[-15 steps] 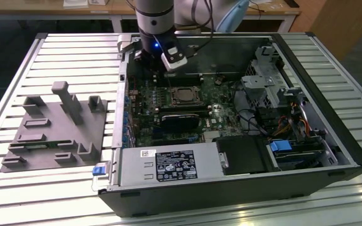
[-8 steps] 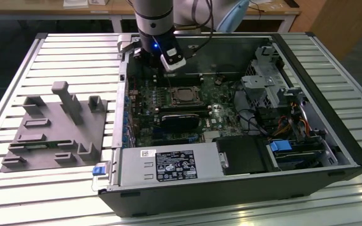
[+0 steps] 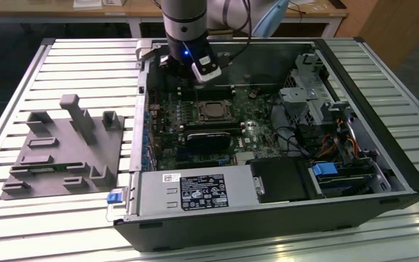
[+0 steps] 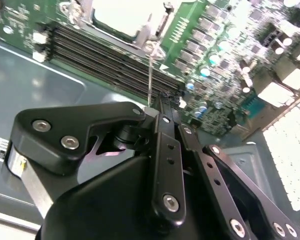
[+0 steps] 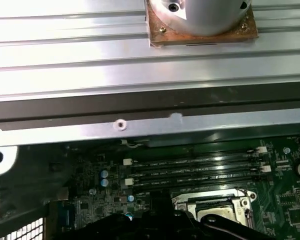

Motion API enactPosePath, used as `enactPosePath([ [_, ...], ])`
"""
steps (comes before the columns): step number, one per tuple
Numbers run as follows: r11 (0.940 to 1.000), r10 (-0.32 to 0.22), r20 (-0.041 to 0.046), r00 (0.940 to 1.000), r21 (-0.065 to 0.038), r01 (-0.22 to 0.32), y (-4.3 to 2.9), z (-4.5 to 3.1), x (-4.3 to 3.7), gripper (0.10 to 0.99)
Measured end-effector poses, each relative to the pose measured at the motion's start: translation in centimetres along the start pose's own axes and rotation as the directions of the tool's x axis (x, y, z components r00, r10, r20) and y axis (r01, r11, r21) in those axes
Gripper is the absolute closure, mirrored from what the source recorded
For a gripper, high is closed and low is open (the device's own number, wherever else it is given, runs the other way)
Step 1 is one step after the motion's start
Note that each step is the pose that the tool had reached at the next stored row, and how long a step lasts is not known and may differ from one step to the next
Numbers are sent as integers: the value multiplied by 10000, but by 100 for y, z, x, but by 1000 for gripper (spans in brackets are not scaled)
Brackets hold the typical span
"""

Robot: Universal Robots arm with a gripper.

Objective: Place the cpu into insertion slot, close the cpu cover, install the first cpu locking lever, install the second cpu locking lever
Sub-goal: 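Install the first cpu locking lever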

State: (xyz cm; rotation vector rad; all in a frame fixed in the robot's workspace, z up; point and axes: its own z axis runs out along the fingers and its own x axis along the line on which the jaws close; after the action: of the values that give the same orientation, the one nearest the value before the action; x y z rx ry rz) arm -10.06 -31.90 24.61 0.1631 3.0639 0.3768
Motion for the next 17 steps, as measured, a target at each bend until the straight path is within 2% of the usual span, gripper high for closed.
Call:
enactPosePath([
  [10, 10000, 19, -77, 10000, 8, -19, 32, 21, -322, 984],
  [17, 10000, 20, -80, 10000, 9, -20, 34, 22, -347, 984],
])
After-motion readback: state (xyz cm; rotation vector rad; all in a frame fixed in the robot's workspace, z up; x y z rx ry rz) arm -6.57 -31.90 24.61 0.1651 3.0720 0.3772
